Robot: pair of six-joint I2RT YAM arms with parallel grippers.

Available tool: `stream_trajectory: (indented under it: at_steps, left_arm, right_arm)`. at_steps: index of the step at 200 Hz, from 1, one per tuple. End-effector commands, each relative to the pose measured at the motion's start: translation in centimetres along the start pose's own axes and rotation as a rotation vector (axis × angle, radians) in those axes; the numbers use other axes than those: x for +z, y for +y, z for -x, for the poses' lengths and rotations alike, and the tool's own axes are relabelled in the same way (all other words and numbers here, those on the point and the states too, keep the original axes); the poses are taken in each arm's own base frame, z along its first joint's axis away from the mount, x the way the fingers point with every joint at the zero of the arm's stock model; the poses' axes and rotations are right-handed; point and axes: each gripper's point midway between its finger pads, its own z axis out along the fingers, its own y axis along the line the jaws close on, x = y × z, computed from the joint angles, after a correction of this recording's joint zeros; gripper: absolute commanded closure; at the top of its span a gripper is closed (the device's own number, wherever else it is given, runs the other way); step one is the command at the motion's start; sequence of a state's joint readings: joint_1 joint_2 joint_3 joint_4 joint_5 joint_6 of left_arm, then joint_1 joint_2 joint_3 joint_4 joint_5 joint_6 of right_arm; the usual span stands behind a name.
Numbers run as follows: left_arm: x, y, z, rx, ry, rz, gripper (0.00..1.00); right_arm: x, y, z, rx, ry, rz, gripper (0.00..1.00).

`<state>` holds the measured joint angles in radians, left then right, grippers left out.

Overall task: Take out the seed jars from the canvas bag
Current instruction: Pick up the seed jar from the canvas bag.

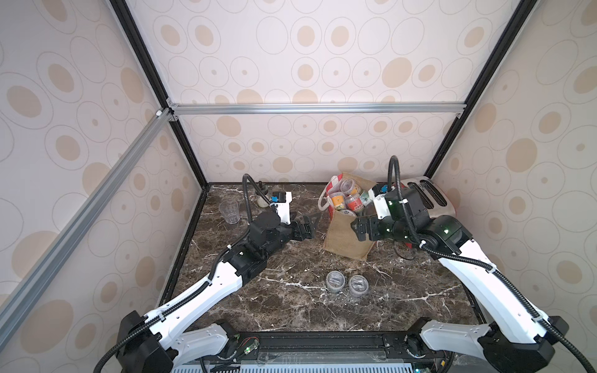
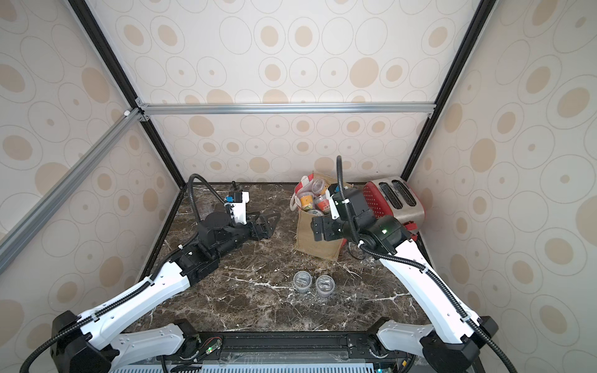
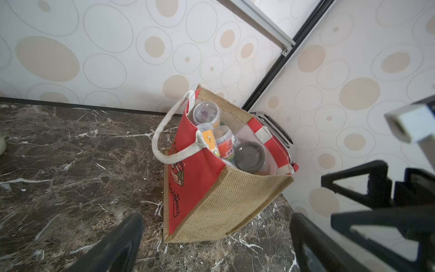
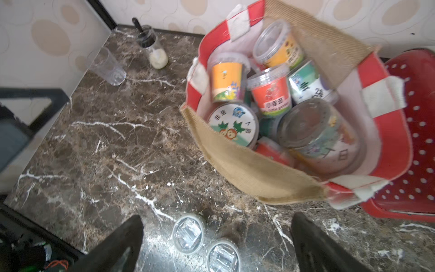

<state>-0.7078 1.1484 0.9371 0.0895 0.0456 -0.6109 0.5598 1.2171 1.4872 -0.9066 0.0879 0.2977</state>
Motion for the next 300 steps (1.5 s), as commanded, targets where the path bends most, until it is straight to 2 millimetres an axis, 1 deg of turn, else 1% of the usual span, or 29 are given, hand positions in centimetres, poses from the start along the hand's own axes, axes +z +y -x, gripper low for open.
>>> stream_trajectory:
  at_steps: [1,22,40,57,70,93,114,131,147,167,178,180,186,201,234,249,262,283,300]
  left_arm:
    - [0.4,-2.2,1.9,0.048,-0.038,-0.069,0.02]
    - [2.0,-2.3,1.4,0.052,-0.002,-0.071,0.02]
    - [3.3,-2.3,0.5,0.047,0.057,-0.061,0.02]
    - [4.0,-2.4,-0.5,0.034,0.094,-0.077,0.02]
    - [4.4,-2.0,-1.3,0.024,0.11,-0.077,0.02]
    - [4.5,-1.5,-2.4,-0.012,0.127,-0.072,0.02]
    - [3.8,-1.8,-3.0,-0.043,0.121,-0.117,0.02]
    - [3.0,-1.9,-3.3,-0.053,0.108,-0.14,0.02]
    - [2.7,-1.4,-3.5,-0.046,0.106,-0.122,0.02]
    - [2.5,-1.0,-3.7,-0.03,0.112,-0.098,0.02]
    - [2.5,-0.8,-3.8,-0.023,0.113,-0.087,0.01]
    - [2.6,-0.8,-3.8,-0.022,0.113,-0.085,0.02]
    - [2.6,-0.7,-3.8,-0.019,0.114,-0.079,0.02]
    - [2.9,-0.6,-3.9,-0.013,0.115,-0.072,0.02]
    - [3.5,-0.6,-4.1,-0.009,0.124,-0.075,0.02]
    - [3.8,-0.6,-4.3,-0.012,0.13,-0.076,0.02]
    - [3.8,-0.6,-4.4,-0.014,0.131,-0.078,0.02]
    - [4.0,-0.5,-4.6,-0.015,0.134,-0.076,0.02]
    - [4.1,-0.5,-4.6,-0.015,0.137,-0.075,0.02]
  right_arm:
    - [0.6,-1.0,0.9,0.033,0.016,0.011,0.0]
    - [1.9,-2.1,2.0,0.083,0.04,0.032,0.01]
    - [3.2,-2.6,2.6,0.093,0.076,0.036,0.01]
    - [4.6,-2.4,3.0,0.076,0.109,0.063,0.04]
    - [5.6,-2.0,3.2,0.059,0.133,0.084,0.07]
    - [6.6,-2.6,3.5,0.044,0.163,0.046,0.1]
    - [6.9,-3.6,3.7,0.034,0.162,-0.009,0.11]
    - [6.9,-5.3,3.5,0.054,0.181,-0.082,0.11]
    - [6.8,-6.8,3.1,0.079,0.188,-0.127,0.11]
    - [6.9,-8.4,2.6,0.105,0.195,-0.168,0.11]
    - [7.2,-8.6,2.3,0.104,0.211,-0.175,0.11]
    - [7.2,-9.4,2.4,0.119,0.21,-0.189,0.11]
    - [7.3,-9.9,2.3,0.13,0.212,-0.195,0.11]
    - [7.6,-10.0,2.3,0.128,0.216,-0.188,0.11]
    - [9.1,-10.6,2.0,0.13,0.274,-0.191,0.11]
    - [9.6,-10.3,2.2,0.13,0.286,-0.17,0.12]
    - [10.0,-9.8,2.7,0.132,0.278,-0.14,0.12]
    - [10.8,-7.9,4.1,0.129,0.258,-0.03,0.13]
    - [11.6,-7.2,4.7,0.123,0.255,0.014,0.14]
